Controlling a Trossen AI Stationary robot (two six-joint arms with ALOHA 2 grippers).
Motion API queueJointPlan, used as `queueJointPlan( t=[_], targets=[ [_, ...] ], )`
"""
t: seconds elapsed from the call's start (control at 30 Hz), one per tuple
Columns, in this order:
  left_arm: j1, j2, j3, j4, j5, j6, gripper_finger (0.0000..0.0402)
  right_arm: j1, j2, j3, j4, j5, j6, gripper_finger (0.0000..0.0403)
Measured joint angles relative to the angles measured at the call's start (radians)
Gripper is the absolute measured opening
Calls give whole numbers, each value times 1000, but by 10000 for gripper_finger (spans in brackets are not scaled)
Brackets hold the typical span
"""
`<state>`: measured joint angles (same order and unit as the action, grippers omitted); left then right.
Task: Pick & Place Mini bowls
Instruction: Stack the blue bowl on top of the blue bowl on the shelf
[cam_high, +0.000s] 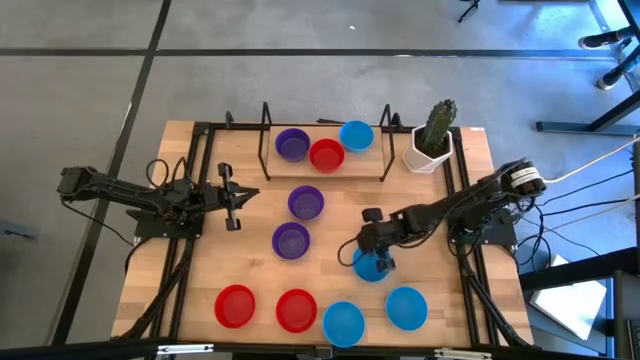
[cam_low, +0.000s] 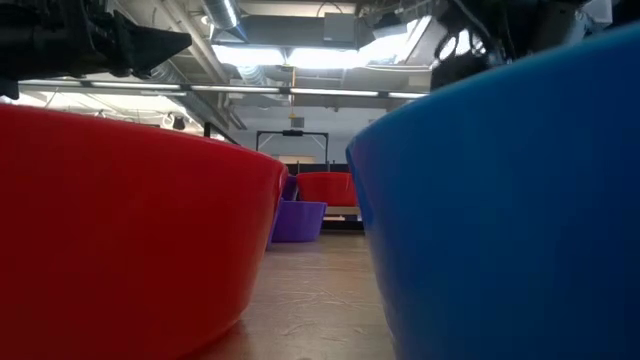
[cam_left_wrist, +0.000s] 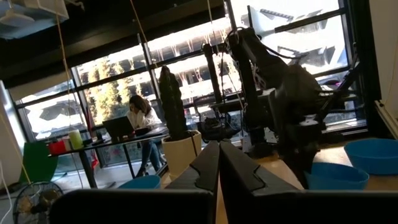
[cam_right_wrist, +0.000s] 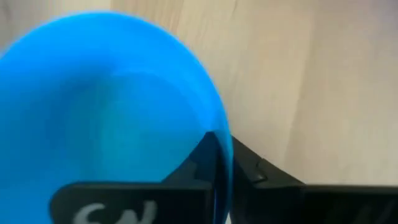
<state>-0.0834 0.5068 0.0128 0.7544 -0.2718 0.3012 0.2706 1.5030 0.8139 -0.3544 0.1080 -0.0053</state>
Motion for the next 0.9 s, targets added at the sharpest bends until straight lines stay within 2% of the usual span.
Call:
queueJointPlan(
  t=[0.27, 0.43, 0.67, 0.9],
  targets=[
    [0, 0, 0, -4, 0, 0, 4, 25, -242, -3, 39, 0, -53, 9],
    [0, 0, 0, -4, 0, 0, 8, 53, -446, -57, 156, -31, -116, 7],
    [0, 0, 0, -4, 0, 0, 4, 47, -698, -290, 455, -28, -165, 6],
    [0, 0, 0, -4, 0, 0, 8, -17, -892, -509, 738, -29, -291, 6]
  ],
)
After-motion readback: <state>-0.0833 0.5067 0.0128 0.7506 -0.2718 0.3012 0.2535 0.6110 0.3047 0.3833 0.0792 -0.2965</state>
